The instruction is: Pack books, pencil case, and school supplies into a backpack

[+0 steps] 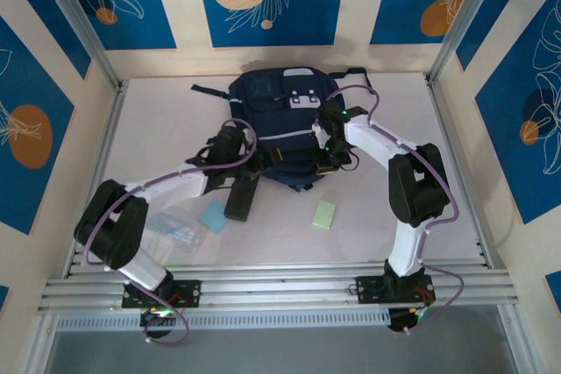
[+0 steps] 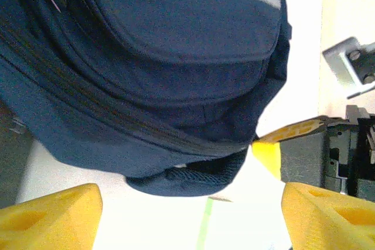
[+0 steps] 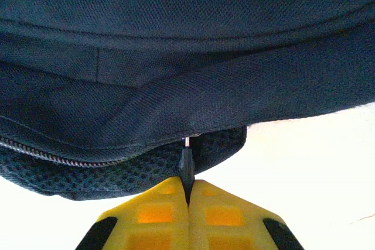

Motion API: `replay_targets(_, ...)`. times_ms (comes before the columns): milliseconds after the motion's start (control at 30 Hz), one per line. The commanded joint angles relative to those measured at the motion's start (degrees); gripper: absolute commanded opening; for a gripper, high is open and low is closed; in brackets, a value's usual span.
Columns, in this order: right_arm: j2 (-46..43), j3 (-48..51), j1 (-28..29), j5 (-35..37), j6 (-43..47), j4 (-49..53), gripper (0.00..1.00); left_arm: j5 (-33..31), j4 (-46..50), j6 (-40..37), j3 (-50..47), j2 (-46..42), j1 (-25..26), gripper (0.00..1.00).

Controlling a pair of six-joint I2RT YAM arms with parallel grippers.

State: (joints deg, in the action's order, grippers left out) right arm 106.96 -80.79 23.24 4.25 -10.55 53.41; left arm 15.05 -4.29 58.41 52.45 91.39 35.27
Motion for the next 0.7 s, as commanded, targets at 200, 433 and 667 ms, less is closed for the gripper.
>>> replay_targets(200,-1.7,3.2,0.1,-0.4,4.0,1.2,0.00,-9.4,-6.5,8.7,4.9,10.0,4.1,0.83)
replay_targets(433,-2.5,5.8,-2.4,-0.2,13.4,-1.7,0.00,-11.6,-7.4,7.5,4.0,12.6,2.5,0.27)
replay_targets(667,-3.9,8.1,-4.1,-1.3,25.0,-6.0,0.00,-9.5,-6.1,5.7,3.0,11.2,1.7,0.00)
